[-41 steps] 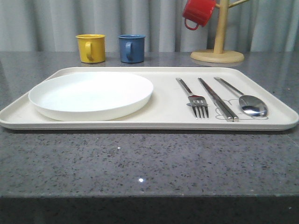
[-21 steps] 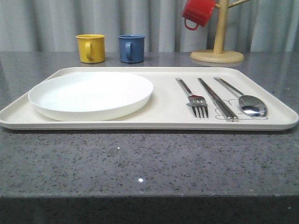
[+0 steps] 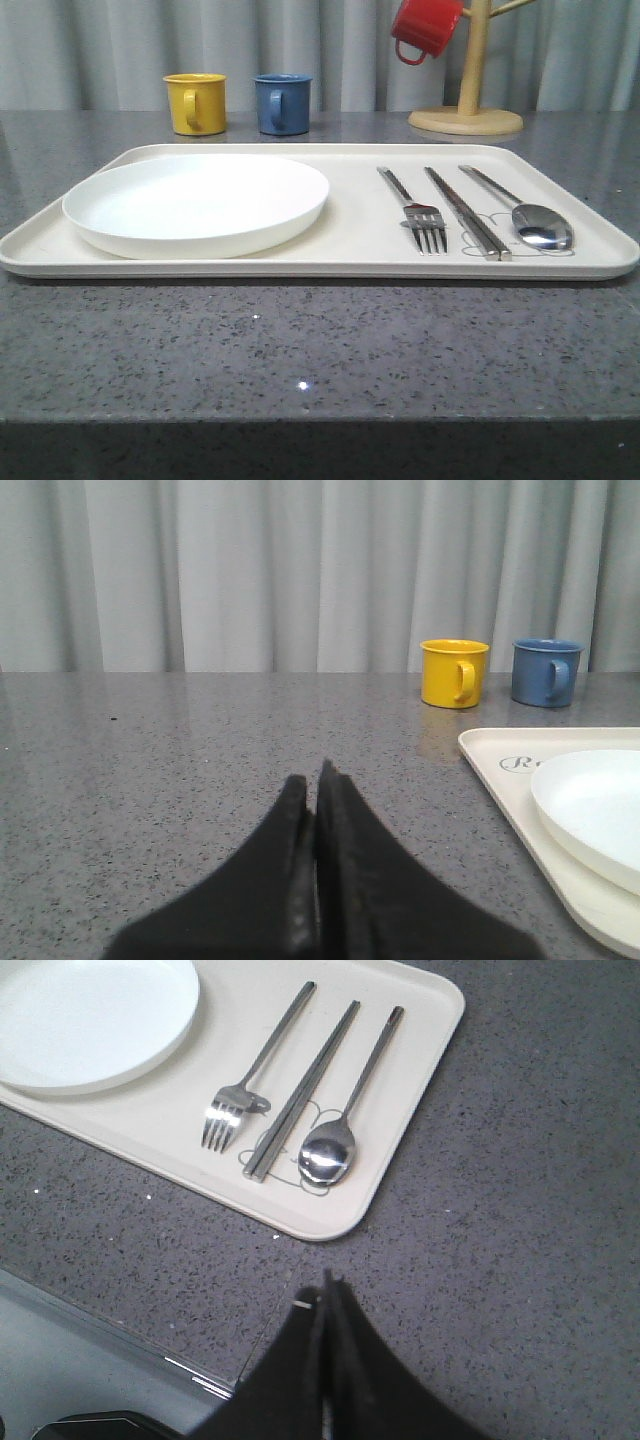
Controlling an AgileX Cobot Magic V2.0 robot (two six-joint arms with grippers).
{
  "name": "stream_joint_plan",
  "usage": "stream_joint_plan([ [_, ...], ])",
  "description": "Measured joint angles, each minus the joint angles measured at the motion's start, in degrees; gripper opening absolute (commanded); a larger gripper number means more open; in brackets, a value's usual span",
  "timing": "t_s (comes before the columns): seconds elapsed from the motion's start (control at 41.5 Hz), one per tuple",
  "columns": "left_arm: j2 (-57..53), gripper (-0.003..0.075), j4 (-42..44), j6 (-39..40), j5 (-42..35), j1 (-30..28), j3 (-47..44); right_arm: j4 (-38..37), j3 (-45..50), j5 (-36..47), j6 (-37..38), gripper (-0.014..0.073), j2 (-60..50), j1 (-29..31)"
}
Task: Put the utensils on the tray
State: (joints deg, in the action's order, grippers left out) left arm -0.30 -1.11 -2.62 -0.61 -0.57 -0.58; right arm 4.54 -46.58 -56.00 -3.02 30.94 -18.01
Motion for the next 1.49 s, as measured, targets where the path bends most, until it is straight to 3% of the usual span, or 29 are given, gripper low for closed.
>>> stream_joint_plan([
  [0.458,0.0,-0.0018,0.0,0.0,-0.09,0.0,0.0,-0.33,1.27,1.39,0.0,-0.0061,-1.12,0.15],
  [0.579,0.0,-0.0018,0.0,0.0,-0.09,0.0,0.0,-0.6,7.02,8.04,0.0,-0.0061,-5.72,4.11],
  [0.868,0.0,-0.0018,0.0,0.0,-0.09,0.0,0.0,-0.09,32.83,36.06,0.0,-0.0061,-22.76,16.68],
  [1.085,0.0,-0.0018,0.0,0.0,-0.09,0.0,0.0,0.04,45.66,49.25,0.0,-0.0061,-30.94,18.93],
  [1.495,0.0,-0.0018,0.0,0.0,-0.09,0.0,0.0,0.17,48.13,53.08,0.0,-0.0061,-31.52,21.26],
])
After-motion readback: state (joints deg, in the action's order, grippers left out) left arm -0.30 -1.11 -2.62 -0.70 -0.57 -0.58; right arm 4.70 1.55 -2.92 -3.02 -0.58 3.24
